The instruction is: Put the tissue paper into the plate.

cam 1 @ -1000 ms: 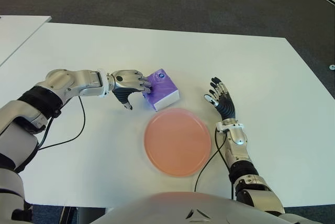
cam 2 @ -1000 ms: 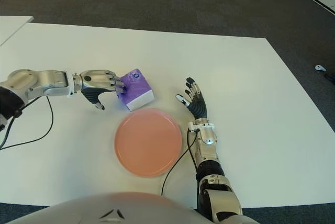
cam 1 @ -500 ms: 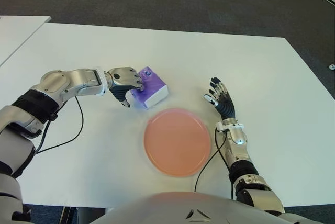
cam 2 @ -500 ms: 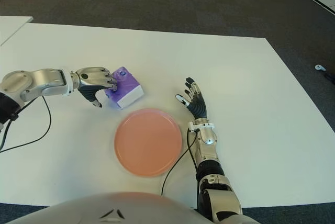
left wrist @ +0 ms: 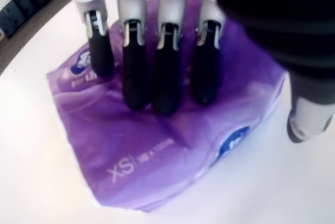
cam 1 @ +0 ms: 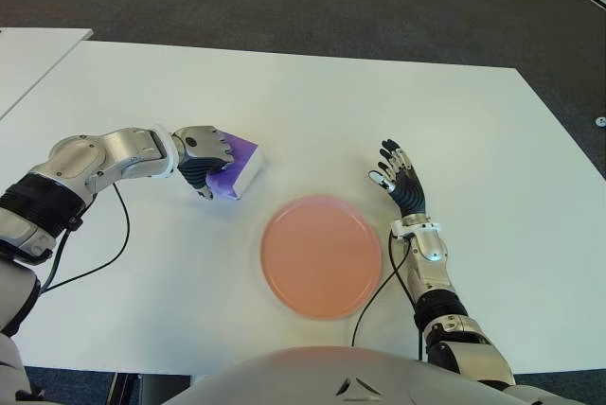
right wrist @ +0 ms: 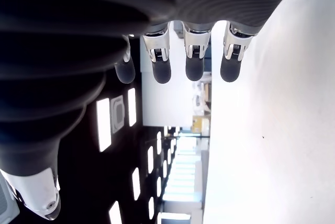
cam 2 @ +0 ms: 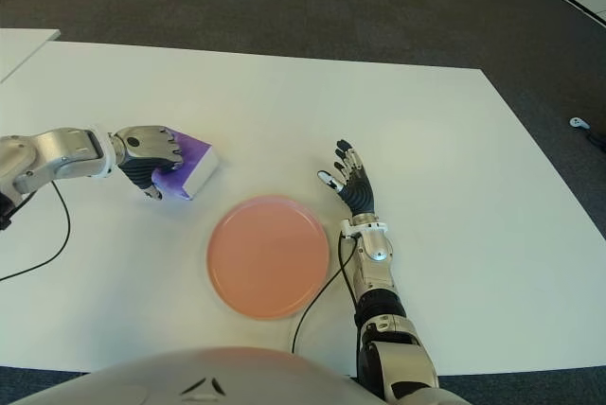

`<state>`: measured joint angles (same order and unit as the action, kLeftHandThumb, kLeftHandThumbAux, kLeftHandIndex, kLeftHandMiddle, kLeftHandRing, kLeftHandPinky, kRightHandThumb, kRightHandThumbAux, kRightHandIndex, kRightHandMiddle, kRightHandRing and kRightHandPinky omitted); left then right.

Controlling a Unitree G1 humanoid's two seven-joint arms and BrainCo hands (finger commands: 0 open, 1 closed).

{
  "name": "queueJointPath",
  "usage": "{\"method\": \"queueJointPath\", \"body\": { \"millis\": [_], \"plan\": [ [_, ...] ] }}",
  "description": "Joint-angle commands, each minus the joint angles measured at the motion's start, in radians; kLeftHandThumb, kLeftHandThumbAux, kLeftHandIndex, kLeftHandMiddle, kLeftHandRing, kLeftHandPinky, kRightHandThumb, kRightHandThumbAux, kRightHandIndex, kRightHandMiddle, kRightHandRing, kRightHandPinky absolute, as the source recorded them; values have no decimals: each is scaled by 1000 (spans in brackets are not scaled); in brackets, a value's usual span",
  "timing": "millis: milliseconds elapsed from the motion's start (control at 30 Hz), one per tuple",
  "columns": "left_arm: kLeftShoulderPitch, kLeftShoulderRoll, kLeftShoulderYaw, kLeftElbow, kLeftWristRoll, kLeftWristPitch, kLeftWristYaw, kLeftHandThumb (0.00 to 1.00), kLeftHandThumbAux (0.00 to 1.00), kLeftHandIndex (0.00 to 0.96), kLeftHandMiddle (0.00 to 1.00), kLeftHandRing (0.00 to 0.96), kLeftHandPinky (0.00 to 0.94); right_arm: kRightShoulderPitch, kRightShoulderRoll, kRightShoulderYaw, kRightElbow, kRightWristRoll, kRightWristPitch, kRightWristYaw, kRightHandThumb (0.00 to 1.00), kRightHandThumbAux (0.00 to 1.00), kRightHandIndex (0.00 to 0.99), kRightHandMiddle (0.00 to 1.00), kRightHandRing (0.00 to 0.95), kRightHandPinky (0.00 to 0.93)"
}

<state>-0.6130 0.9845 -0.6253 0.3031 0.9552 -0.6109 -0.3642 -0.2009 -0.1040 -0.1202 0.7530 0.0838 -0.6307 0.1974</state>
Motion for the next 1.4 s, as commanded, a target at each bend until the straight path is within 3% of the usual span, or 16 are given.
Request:
{"method": "queueJointPath", "body": {
  "millis": [33, 167, 400, 567, 667, 833, 1167, 1400],
  "plan": [
    [73, 3, -14, -18, 62, 37, -87, 357, 473, 390, 494, 476, 482, 175, 9, -13, 186, 2, 55, 5, 151, 644, 0, 8, 0, 18],
    [78, -8, -8, -13, 79, 57, -86, 356, 456, 444, 594, 589, 604, 173, 7, -15, 189, 2, 55, 7, 151, 644, 0, 8, 0, 18],
    [76, -17, 6, 12, 81, 51, -31, 385, 443, 477, 655, 643, 607, 171, 5, -19, 193, 3, 55, 11, 151, 644, 0, 8, 0, 18],
    [40, -15, 34, 35, 50, 7, 24, 400, 463, 454, 616, 592, 543, 171, 3, -23, 194, 3, 55, 15, 151, 644, 0, 8, 0, 18],
    [37, -12, 57, 34, 31, -17, 71, 394, 485, 391, 497, 460, 404, 172, 3, -24, 193, 3, 54, 16, 151, 644, 0, 8, 0, 18],
    [43, -13, 114, 29, -5, -89, 214, 373, 519, 279, 342, 301, 261, 174, 4, -26, 192, 3, 52, 19, 151, 644, 0, 8, 0, 18],
    [30, -34, 178, 60, -9, -135, 400, 308, 569, 229, 265, 221, 206, 180, 3, -27, 188, 3, 49, 21, 151, 644, 0, 8, 0, 18],
    [48, -36, 257, 14, -53, -127, 464, 252, 600, 212, 225, 186, 192, 186, 3, -27, 185, 5, 46, 24, 151, 644, 0, 8, 0, 18]
  ]
}}
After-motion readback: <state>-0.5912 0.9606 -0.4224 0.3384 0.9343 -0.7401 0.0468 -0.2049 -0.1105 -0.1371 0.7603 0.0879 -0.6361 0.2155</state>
